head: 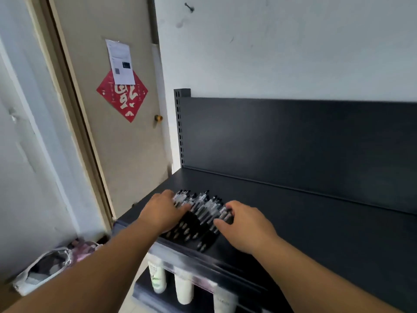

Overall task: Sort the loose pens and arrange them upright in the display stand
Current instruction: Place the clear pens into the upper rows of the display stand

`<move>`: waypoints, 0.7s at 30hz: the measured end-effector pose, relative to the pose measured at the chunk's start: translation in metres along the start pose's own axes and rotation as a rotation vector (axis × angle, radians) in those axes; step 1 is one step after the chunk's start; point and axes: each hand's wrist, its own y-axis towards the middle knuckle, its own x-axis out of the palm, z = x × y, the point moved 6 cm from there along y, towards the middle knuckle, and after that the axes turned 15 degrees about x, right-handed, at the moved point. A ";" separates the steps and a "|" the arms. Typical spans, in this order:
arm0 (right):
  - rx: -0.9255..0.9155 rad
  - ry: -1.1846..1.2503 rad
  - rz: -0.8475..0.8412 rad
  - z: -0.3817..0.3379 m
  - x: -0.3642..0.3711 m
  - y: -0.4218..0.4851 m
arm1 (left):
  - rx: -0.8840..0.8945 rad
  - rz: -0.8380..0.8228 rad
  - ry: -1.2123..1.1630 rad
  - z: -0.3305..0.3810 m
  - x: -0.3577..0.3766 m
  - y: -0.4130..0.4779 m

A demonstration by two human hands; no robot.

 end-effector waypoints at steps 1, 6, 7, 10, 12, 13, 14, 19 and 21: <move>0.023 0.000 0.028 -0.005 0.002 0.000 | 0.009 -0.034 0.004 -0.005 0.000 0.006; 0.067 0.025 0.087 -0.033 0.020 -0.007 | 0.080 -0.109 0.026 -0.021 -0.004 0.026; 0.072 0.026 0.086 -0.040 0.025 -0.008 | 0.079 -0.129 -0.005 -0.023 -0.003 0.027; 0.104 0.021 0.100 -0.053 0.036 -0.009 | 0.089 -0.153 -0.142 -0.023 -0.001 0.027; 0.134 0.026 0.111 -0.059 0.038 -0.008 | 0.111 -0.159 -0.186 -0.022 0.000 0.027; 0.148 0.032 0.116 -0.060 0.038 -0.007 | 0.122 -0.159 -0.193 -0.022 0.001 0.026; 0.162 0.036 0.126 -0.062 0.037 -0.005 | 0.138 -0.160 -0.199 -0.021 0.000 0.026; 0.220 0.102 0.147 -0.069 0.037 0.001 | 0.193 -0.148 -0.287 -0.024 0.001 0.030; 0.230 0.150 0.144 -0.072 0.036 0.003 | 0.207 -0.147 -0.317 -0.025 0.004 0.031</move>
